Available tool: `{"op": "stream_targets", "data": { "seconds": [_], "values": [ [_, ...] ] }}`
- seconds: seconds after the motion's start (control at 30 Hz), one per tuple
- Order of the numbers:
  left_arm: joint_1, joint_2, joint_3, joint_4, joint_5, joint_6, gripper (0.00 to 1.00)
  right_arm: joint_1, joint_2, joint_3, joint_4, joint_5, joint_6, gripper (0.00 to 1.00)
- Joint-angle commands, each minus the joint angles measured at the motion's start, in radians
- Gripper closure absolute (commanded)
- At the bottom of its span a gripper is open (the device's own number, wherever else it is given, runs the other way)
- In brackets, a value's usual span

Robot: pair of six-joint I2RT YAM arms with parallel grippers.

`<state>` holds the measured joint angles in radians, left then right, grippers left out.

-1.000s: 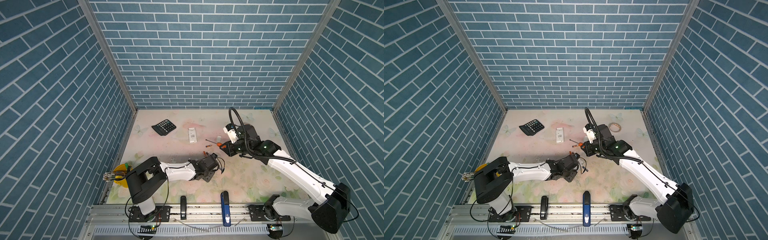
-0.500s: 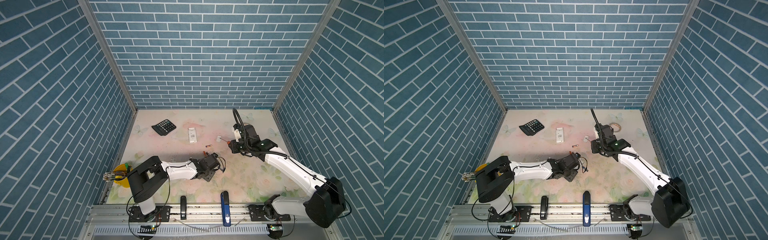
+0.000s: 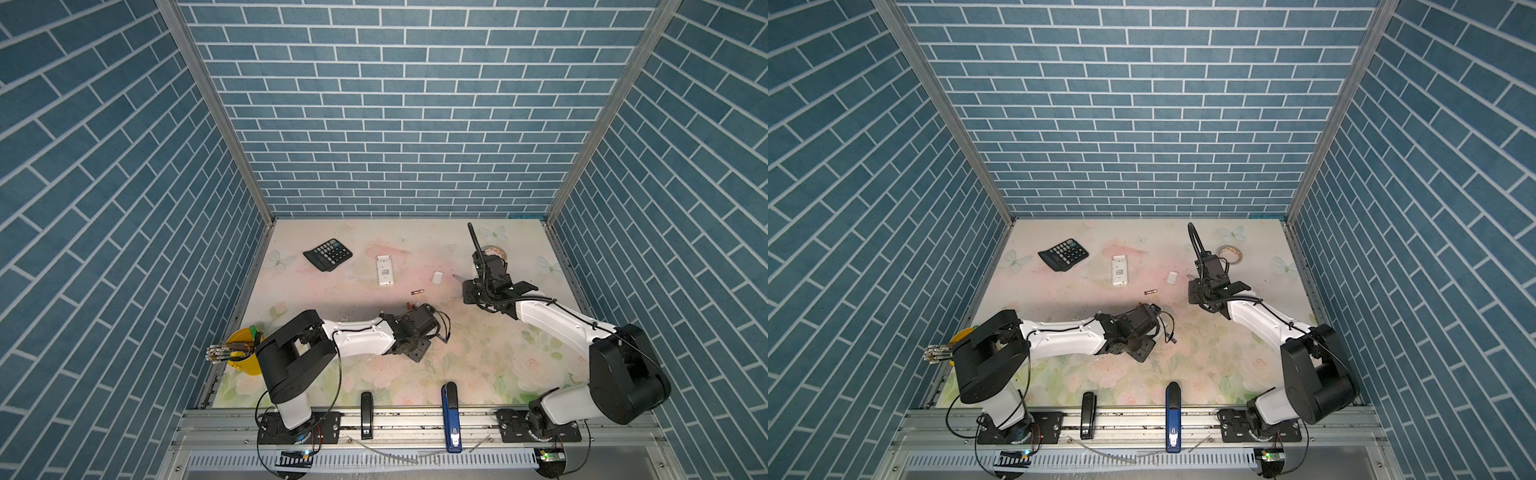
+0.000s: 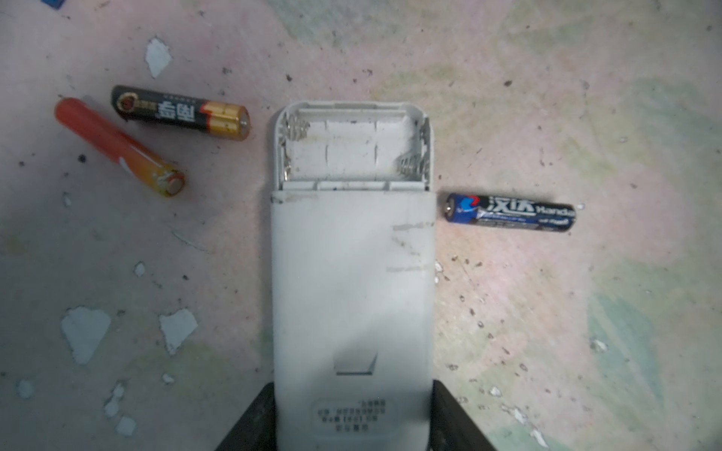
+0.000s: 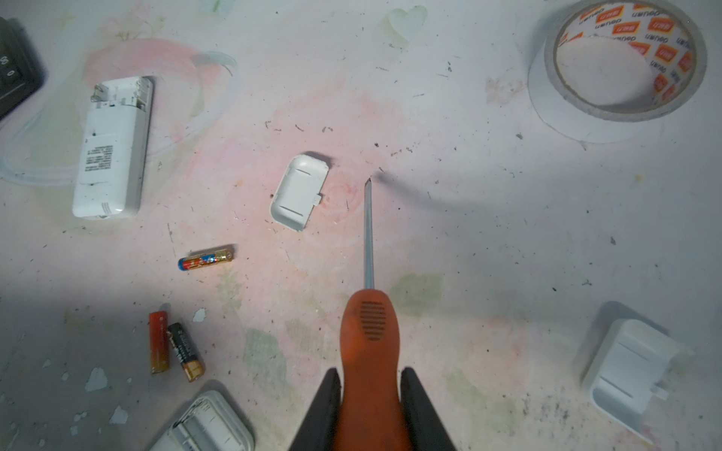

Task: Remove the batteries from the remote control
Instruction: 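Lift the screwdriver away from the emptied remote with the right gripper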

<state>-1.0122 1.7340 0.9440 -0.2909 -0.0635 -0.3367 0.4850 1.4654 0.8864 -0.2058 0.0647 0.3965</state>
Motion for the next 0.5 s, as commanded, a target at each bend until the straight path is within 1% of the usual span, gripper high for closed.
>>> {"op": "stream_targets", "data": {
  "seconds": [0.0, 0.23, 0.47],
  "values": [
    [0.024, 0.027, -0.012, -0.077, -0.010, -0.016, 0.39, -0.022, 0.029, -0.040, 0.101, 0.018, 0.019, 1.00],
    [0.039, 0.012, -0.002, -0.073, -0.018, -0.027, 0.35, -0.046, 0.070, -0.047, 0.141, 0.018, 0.010, 1.00],
    [0.045, -0.004, -0.011, -0.054, -0.002, -0.036, 0.30, -0.065, 0.116, -0.047, 0.169, -0.012, -0.005, 1.00]
  ]
}}
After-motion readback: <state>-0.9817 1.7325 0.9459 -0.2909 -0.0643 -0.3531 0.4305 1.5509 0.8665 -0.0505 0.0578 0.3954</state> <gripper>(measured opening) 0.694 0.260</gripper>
